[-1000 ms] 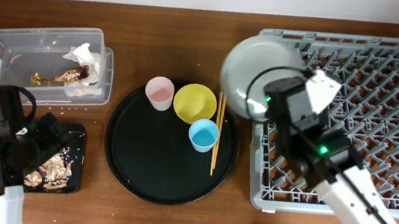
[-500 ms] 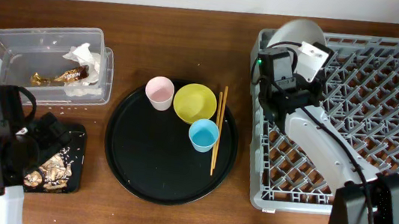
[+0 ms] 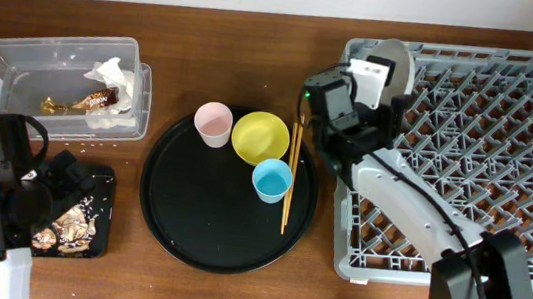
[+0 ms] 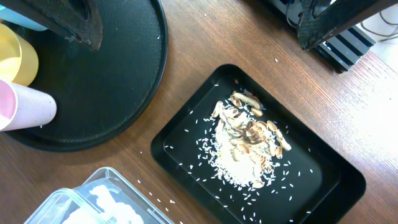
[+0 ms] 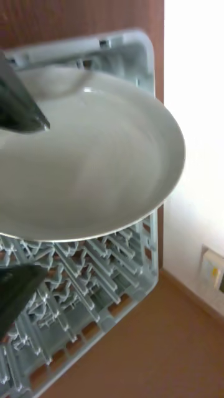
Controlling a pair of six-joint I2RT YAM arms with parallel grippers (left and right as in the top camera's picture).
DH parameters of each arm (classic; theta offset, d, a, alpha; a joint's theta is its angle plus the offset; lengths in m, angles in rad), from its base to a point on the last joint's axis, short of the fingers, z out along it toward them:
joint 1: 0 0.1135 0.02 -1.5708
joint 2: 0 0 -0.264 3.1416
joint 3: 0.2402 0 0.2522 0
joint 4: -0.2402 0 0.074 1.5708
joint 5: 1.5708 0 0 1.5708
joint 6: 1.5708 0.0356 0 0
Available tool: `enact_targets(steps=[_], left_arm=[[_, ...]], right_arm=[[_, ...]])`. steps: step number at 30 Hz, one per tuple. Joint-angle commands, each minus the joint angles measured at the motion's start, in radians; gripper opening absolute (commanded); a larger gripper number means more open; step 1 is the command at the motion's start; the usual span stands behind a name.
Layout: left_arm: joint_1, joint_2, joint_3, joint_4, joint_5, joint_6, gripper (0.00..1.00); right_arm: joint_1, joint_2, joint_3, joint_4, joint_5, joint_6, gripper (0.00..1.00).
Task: Sort waste into correct bins and load items into the dishwasher rack
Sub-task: 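Grasp the blue cup on the round tray with the right gripper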
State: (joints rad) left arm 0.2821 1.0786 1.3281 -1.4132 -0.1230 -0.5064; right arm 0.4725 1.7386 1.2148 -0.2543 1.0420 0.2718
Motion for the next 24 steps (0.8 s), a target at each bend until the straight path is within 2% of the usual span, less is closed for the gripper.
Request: enact_targets(steps=[1,3,5,8,11,13,20,23,24], left_arm=[[0.005,-0.005,0.016,0.002,0.003,-0.005,0.99],[0.005,-0.005,0.016,0.002,0.003,-0.005,0.99],[0.005,-0.005,0.016,0.002,0.003,-0.005,0.99],[0.005,-0.005,0.016,0.002,0.003,-0.005,0.99],[0.005,-0.005,0.016,0.002,0.003,-0.005,0.99],[0.005,-0.005,0.016,0.002,0.003,-0.005,0.99],[0.005,-0.005,0.016,0.002,0.003,-0.005,0.99],[0.005,-0.005,0.016,0.002,0.003,-0.005,0.99],[0.005,-0.005,0.016,0.002,0.003,-0.005,0.99]], right_arm=[[-0.001,-0.031,0.037,-0.07,-0.088,-0.002,0.77],[-0.001,-0.082,0.089,-0.164,-0.21,0.01,0.84],[-0.002,-0.152,0.182,-0.28,-0.368,0.058,0.84],[-0.001,-0.237,0.303,-0.414,-0.689,0.058,0.89],[-0.001,-0.302,0.328,-0.494,-0.998,0.058,0.98],[-0.001,-0.303,0.328,-0.566,-1.186,0.058,0.99],[0.029,-0.147,0.326,-0.755,-1.297,0.084,1.0],[0.12,-0.085,0.326,-0.737,-1.26,0.085,0.9],[0.164,-0.058,0.326,-0.719,-1.203,0.095,0.81]])
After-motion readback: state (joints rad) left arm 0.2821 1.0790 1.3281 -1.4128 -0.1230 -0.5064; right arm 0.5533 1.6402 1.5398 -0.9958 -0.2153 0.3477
